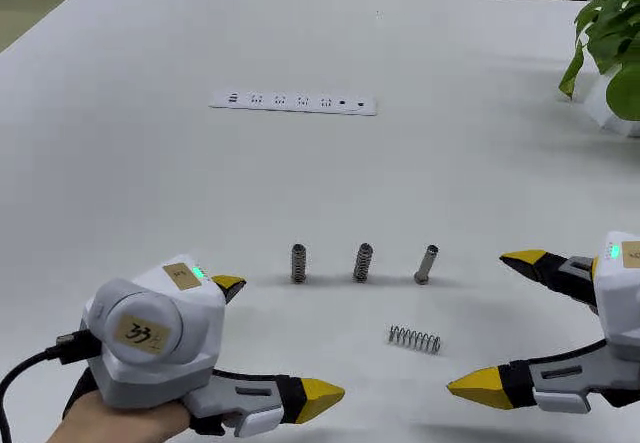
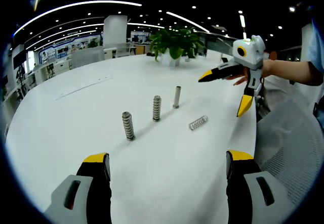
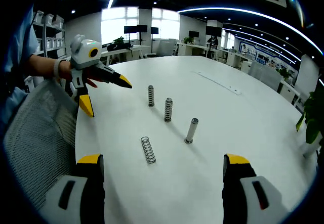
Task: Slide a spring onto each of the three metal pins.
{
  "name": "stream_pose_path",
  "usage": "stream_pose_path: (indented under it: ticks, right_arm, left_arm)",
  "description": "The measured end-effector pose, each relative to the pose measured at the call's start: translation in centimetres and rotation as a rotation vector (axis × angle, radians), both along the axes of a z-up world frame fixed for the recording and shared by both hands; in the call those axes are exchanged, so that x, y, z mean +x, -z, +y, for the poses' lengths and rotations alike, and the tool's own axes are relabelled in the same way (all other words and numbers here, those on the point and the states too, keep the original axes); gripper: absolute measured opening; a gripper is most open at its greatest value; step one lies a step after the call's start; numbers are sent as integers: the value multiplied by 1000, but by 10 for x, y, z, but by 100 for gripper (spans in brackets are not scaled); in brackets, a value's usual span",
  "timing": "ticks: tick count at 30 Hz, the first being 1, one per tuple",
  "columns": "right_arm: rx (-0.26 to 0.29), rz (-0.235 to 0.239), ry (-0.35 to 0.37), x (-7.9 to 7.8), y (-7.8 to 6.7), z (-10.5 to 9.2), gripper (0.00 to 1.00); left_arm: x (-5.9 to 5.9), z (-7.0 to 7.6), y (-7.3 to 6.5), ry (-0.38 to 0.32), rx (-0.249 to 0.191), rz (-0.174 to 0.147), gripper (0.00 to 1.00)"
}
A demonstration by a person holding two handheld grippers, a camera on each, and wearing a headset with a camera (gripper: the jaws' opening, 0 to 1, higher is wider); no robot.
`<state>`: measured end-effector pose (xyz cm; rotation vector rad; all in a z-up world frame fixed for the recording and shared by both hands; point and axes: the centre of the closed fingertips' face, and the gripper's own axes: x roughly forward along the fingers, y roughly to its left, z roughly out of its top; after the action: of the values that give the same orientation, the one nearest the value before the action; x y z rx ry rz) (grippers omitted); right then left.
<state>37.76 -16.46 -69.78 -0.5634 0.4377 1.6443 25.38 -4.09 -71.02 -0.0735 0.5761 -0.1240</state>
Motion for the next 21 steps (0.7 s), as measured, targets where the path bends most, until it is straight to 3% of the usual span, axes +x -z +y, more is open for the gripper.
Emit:
stream_pose_path:
  ticks: [10, 21]
  right_arm:
    - [4, 21, 62, 3, 3, -21, 99]
    - [17, 27, 89, 2, 2, -25, 98]
  left_arm:
    - [-4, -2, 2, 51, 32, 29, 97]
    - [1, -16, 8, 146, 54, 59, 95]
